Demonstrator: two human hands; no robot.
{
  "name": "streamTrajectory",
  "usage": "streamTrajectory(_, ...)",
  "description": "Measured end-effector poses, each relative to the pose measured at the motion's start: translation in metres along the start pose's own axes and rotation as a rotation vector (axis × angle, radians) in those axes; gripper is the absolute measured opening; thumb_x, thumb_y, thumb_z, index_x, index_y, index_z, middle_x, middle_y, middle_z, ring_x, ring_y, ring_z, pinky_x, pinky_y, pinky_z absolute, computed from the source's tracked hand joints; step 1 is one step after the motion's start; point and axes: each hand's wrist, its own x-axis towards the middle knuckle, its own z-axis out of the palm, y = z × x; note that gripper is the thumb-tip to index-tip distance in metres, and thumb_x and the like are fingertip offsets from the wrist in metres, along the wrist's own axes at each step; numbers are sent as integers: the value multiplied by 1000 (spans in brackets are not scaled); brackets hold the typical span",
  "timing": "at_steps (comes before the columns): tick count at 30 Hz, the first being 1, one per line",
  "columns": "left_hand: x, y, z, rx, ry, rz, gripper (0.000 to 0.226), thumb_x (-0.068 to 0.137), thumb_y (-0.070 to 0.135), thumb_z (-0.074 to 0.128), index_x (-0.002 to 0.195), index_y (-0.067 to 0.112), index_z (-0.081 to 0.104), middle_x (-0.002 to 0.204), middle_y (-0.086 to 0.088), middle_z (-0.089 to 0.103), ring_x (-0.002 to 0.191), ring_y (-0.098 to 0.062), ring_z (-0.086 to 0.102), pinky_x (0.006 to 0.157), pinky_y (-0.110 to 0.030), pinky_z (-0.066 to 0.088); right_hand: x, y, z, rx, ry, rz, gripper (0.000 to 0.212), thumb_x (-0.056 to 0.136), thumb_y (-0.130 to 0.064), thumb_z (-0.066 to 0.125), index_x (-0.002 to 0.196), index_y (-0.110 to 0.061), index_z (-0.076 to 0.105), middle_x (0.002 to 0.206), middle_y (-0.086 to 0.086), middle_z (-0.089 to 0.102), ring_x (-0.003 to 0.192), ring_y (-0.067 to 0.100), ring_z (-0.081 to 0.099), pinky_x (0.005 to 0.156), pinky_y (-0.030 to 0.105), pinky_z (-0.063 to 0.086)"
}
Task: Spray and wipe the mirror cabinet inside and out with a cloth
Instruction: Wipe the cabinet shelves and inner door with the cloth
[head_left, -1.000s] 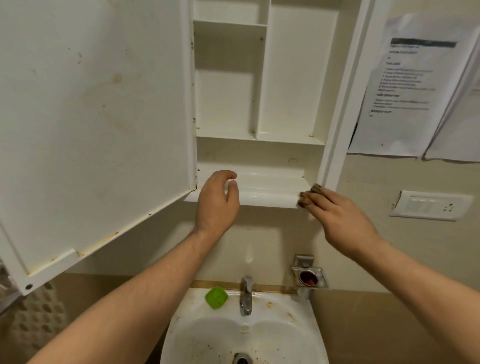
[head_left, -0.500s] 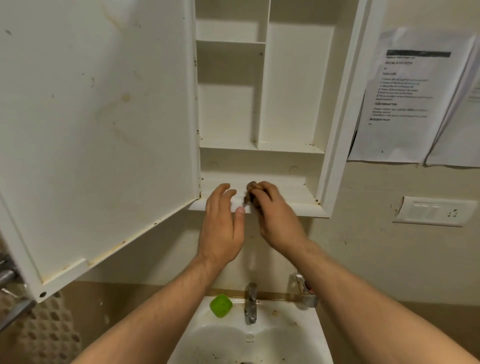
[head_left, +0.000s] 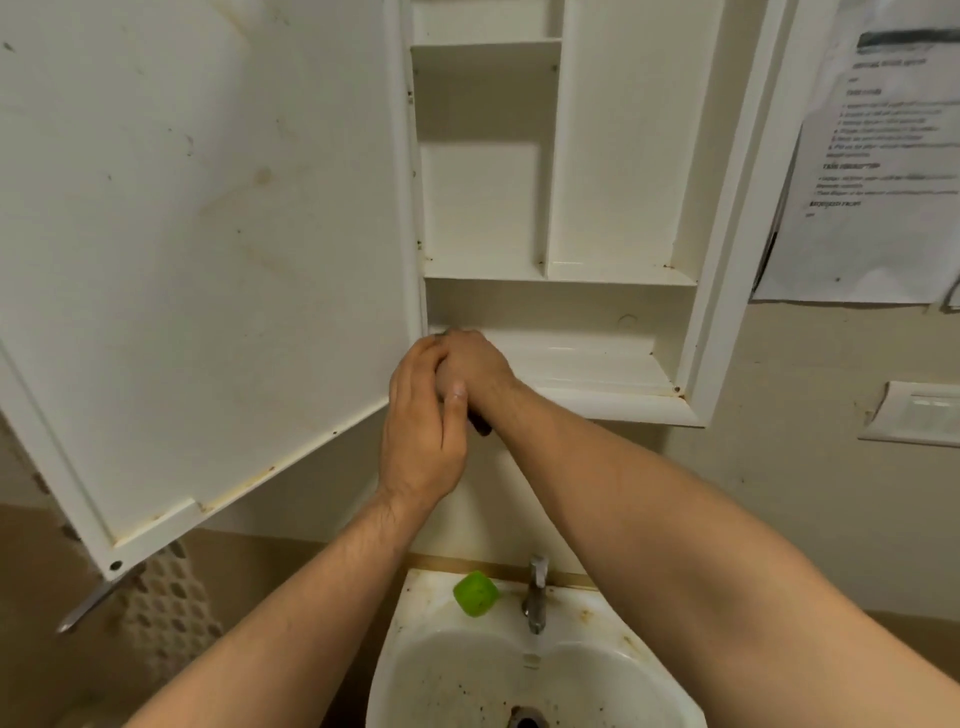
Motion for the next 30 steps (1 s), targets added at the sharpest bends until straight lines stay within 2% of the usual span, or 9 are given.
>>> streamTrajectory(2,5,2,0,3,6,-12,56,104,40,34,148,7,46,159,-7,41,146,-19,38,121,-31,33,-17,4,-1,44,5,-146,25,95,-26,55,117,-17,64,120,5,62,113,23,57,96,35,50)
streamTrajectory(4,11,5,1,6,-15,1,59,103,43,34,148,7,46,161,-6,37,148,-17,34,120,-25,30,-42,19,-10,191,52,-183,13,88,-17,61,99,-22,65,98,-2,65,93,20,62,74,30,51)
streamTrajectory(7,17,5,3,72,-90,49,59,104,47,32,150,11,45,163,-4,37,151,-17,31,120,-29,28,-78,54,-37,262,-54,-201,35,72,3,59,77,-31,63,77,-18,64,74,2,63,65,18,48)
streamTrajectory(11,18,-2,7,31,-90,-47,60,106,46,30,155,13,39,158,-3,43,143,-13,38,119,-31,34,-91,92,-57,481,154,14,49,73,12,53,103,-19,75,97,-18,68,87,-6,63,78,3,43)
streamTrajectory(14,16,0,12,-136,71,-121,55,106,41,33,150,10,44,145,-3,53,130,-9,49,109,-14,39,-77,85,-46,447,187,177,59,80,11,51,134,-13,54,110,-2,63,102,18,62,77,20,48)
streamTrajectory(17,22,3,15,-248,203,-145,44,106,33,36,137,7,55,128,-2,63,116,-11,59,100,-25,48,-55,45,-24,487,23,138,77,84,3,53,155,-12,27,127,2,69,114,28,64,82,33,50)
streamTrajectory(21,29,-4,9,-248,243,-123,39,105,26,38,130,5,58,122,-5,66,113,-16,62,99,-39,52,-50,-9,0,446,155,-51,22,95,-19,55,117,-20,58,96,-2,67,87,22,64,70,41,57)
streamTrajectory(26,30,-9,-4,-242,235,-43,39,107,32,37,127,6,59,119,-7,64,112,-23,62,94,-46,53,-84,32,-15,197,31,-251,38,82,-6,54,113,-22,68,104,-4,69,101,22,61,81,42,54)
streamTrajectory(30,35,-8,-9,-236,225,1,36,107,34,37,124,11,59,115,-4,63,108,-19,62,91,-36,53,-74,70,-46,379,301,24,49,76,-6,48,115,-22,73,99,-10,75,95,15,68,88,33,56)
